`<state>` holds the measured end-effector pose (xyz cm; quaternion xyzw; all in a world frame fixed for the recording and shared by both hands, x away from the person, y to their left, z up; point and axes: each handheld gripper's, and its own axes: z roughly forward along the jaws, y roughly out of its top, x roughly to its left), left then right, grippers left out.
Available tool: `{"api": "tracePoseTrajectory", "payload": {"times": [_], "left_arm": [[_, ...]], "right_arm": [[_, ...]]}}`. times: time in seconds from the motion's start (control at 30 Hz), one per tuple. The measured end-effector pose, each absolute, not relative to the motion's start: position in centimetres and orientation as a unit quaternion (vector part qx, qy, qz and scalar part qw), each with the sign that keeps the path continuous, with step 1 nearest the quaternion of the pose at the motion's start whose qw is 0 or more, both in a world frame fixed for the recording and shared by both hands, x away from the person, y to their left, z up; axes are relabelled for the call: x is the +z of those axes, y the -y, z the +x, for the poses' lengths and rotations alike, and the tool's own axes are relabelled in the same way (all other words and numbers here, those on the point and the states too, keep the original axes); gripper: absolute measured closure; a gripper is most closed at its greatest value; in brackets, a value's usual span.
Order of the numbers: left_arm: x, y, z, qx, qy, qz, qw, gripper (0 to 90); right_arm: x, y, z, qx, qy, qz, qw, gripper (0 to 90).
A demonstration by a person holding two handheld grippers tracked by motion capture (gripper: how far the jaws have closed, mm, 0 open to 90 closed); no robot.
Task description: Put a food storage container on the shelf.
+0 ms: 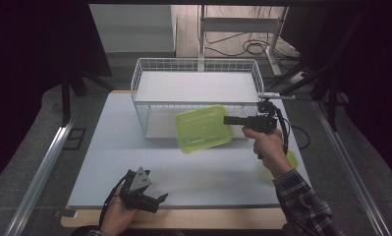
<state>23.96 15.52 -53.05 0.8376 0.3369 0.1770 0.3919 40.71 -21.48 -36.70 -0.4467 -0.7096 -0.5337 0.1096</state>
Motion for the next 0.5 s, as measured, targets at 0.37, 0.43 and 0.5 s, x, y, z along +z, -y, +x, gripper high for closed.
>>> {"api": "tracePoseTrajectory", "payload": {"times": [0.37,0.43,0.5], "left_arm": [[-53.0,-15.7,24.0,0.173,-0.344,0.831,0.401,0.7],[-52.9,-15.8,24.0,0.171,-0.347,0.83,0.402,0.6],[-52.8,-15.8,24.0,0.169,-0.35,0.827,0.406,0.5]], "right_arm": [[-33.9,20.9,42.0,-0.551,0.696,-0.449,0.101,80.0],[-33.5,20.8,42.2,-0.554,0.694,-0.449,0.098,80.0],[-33.0,20.6,42.4,-0.557,0.691,-0.45,0.096,80.0]]}}
